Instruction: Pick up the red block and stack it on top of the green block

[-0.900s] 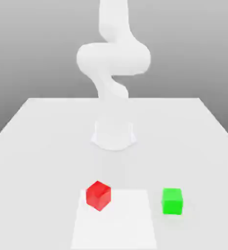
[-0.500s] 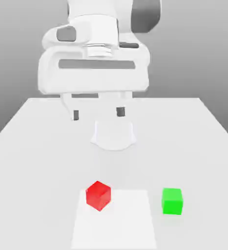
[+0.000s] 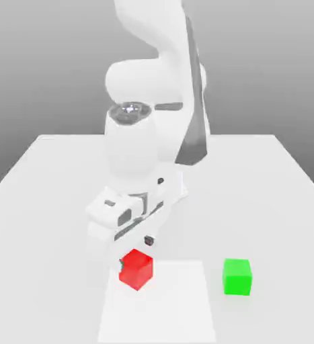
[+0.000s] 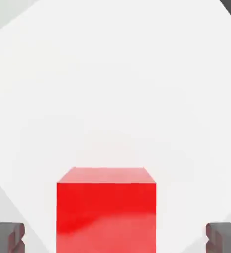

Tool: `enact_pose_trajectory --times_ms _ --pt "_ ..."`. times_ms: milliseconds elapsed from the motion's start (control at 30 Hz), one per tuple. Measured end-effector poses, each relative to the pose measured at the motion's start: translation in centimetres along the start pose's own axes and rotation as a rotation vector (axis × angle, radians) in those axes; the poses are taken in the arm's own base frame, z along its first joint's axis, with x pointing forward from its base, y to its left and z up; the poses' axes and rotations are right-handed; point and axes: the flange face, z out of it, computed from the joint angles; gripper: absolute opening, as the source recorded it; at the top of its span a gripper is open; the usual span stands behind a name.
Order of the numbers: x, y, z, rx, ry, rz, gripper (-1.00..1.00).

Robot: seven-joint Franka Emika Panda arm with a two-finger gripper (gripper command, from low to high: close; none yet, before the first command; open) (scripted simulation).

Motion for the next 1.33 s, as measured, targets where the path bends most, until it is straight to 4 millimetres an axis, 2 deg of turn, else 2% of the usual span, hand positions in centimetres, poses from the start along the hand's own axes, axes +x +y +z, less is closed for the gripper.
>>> enact_pose_trajectory --times_ms 67,100,333,633,700,867,1033,1067,1133,1233,1267,1333 --pt "-0.2 0.0 1.5 0.001 -0.002 0.002 0.0" --pt "-0.3 -0.1 2.0 0.001 -0.003 0.003 -1.0" --pt "-0.3 -0.1 2.0 0.002 -0.005 0.003 -1.0" --pt "-0.3 0.2 -3.7 0.003 -0.004 0.009 -1.0" --pt "0.5 -2.2 -4.6 0.003 -0.005 -0.021 -1.0" --pt "2.8 -10.4 -6.3 0.003 -0.005 -0.08 -1.0" --pt "3.2 -19.2 -7.7 0.003 -0.005 -0.13 -1.0" --pt "3.1 -20.1 -7.2 0.003 -0.005 -0.136 -1.0" --pt "3.2 -20.5 -5.5 0.003 -0.005 -0.134 -1.0" --pt "3.2 -20.4 -2.4 0.003 -0.005 -0.128 -1.0" --pt "3.1 -20.4 -1.8 0.003 -0.005 -0.128 1.0" --pt "3.1 -20.4 -1.8 0.003 -0.005 -0.128 1.0"
